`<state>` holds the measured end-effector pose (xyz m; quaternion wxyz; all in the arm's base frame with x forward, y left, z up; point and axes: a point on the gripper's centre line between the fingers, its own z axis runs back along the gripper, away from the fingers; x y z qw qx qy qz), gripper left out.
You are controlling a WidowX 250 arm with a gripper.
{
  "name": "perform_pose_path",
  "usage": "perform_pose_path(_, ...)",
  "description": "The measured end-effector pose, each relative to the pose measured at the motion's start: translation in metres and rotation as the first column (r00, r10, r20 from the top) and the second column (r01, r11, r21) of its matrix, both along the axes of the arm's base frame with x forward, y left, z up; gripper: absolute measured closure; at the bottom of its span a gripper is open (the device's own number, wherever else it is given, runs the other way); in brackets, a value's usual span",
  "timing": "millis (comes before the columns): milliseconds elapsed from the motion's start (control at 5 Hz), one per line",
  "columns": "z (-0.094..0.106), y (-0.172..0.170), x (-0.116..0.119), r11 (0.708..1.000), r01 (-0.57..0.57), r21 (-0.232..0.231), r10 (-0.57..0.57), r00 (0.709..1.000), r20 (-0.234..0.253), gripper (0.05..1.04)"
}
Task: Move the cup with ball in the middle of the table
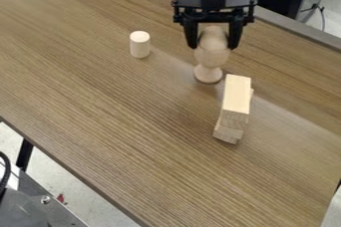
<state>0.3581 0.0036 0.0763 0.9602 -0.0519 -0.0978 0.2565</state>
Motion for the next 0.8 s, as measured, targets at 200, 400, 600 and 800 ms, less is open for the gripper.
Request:
perform_pose_path(200,-0.001,0.001,0.001,1.000,0.016,0.019,-0.016,1.000,0.007,0.185)
perform_pose_path(400,-0.006,0.000,-0.004,0.999,0.037,0.039,-0.037,0.999,-0.003,0.077)
perform_pose_path(600,0.003,-0.001,-0.008,0.998,0.035,0.044,-0.035,0.999,0.002,0.083)
perform_pose_path(800,0.039,-0.003,-0.011,0.997,0.031,0.066,-0.037,0.996,0.079,0.083)
